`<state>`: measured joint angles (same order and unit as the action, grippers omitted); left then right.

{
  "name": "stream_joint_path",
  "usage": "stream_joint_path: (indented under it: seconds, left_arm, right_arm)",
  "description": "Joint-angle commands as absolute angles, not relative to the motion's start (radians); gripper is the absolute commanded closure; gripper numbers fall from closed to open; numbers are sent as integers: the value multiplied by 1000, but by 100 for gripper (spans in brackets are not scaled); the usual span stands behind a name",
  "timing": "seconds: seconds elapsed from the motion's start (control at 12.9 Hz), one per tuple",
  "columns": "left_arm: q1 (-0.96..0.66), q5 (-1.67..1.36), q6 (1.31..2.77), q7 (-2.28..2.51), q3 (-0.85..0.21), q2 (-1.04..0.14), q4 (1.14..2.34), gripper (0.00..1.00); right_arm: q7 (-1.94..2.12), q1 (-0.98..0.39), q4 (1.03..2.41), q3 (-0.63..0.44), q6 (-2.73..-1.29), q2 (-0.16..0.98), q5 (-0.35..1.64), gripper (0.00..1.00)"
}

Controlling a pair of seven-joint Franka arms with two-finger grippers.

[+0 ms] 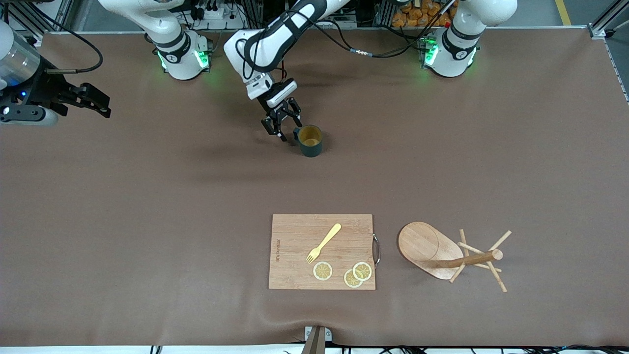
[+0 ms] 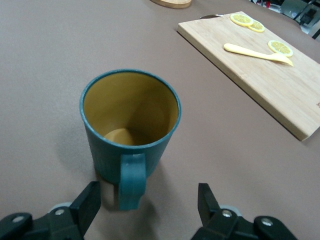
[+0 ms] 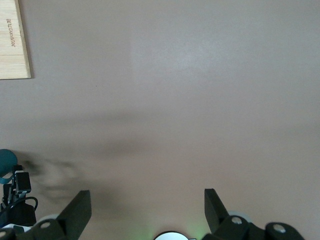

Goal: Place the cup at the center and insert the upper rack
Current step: 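Close the left gripper on the teal mug handle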

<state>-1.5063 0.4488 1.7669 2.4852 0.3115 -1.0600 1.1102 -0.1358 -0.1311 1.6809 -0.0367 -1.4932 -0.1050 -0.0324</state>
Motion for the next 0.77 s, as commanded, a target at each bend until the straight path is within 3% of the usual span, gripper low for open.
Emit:
stream_joint_path:
  seconds: [0.0, 0.7]
  left_arm:
    - [-1516, 453, 1769, 2551, 322, -1100, 1078, 13]
    - [-1513, 391, 1746, 2571, 319, -1108, 1078, 29]
  right_arm:
    - [-150, -137, 1695, -38, -1497, -124, -20, 0]
    - [-150, -138, 1695, -37, -1491, -129, -20, 0]
